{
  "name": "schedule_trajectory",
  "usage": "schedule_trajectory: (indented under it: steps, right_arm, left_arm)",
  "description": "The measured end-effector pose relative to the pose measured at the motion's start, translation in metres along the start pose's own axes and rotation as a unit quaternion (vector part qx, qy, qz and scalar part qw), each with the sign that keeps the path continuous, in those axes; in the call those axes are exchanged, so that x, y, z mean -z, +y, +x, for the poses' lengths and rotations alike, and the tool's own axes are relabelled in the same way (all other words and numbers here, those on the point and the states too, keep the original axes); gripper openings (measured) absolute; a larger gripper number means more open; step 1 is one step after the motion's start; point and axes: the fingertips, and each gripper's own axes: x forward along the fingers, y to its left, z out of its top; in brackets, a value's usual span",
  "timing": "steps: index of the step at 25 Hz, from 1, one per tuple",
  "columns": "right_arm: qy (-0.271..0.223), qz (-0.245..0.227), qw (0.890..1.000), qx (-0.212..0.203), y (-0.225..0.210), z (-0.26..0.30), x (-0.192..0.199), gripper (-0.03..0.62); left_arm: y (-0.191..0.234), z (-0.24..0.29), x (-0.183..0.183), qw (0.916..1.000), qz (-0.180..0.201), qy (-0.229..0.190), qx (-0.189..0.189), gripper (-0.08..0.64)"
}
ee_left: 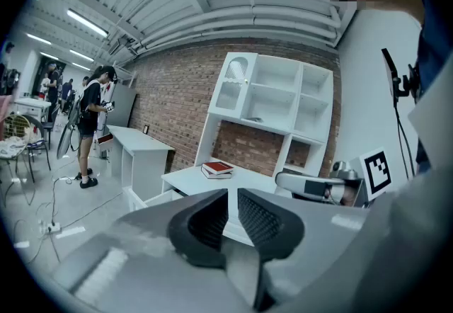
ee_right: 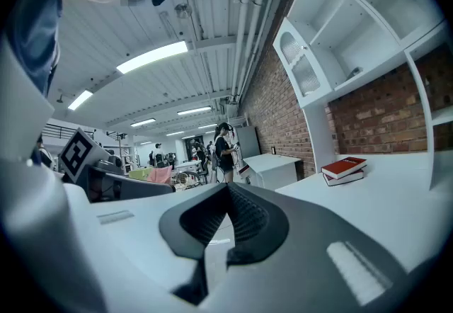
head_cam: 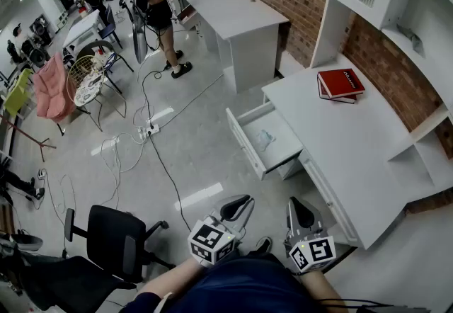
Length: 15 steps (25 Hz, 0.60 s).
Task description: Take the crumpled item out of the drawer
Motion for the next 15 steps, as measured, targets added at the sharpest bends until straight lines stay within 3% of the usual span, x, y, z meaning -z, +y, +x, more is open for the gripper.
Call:
schedule_trajectory:
  steps: [7,15]
  right_arm:
    - [0.003,-0.011,1.0,0.024,0.033,-0.003,0.005,0.0]
    - [-0.019,-0.006,0.998,0.059,0.03,0.006,-0.005,0.002]
  left_arm:
    - [0.02,-0.03,0.009,0.9995,0.026,-0.007,0.017,0.046]
    - [0.053,-0.043,-0.016,0.9993,0.026,-0.027,0.007,0.046]
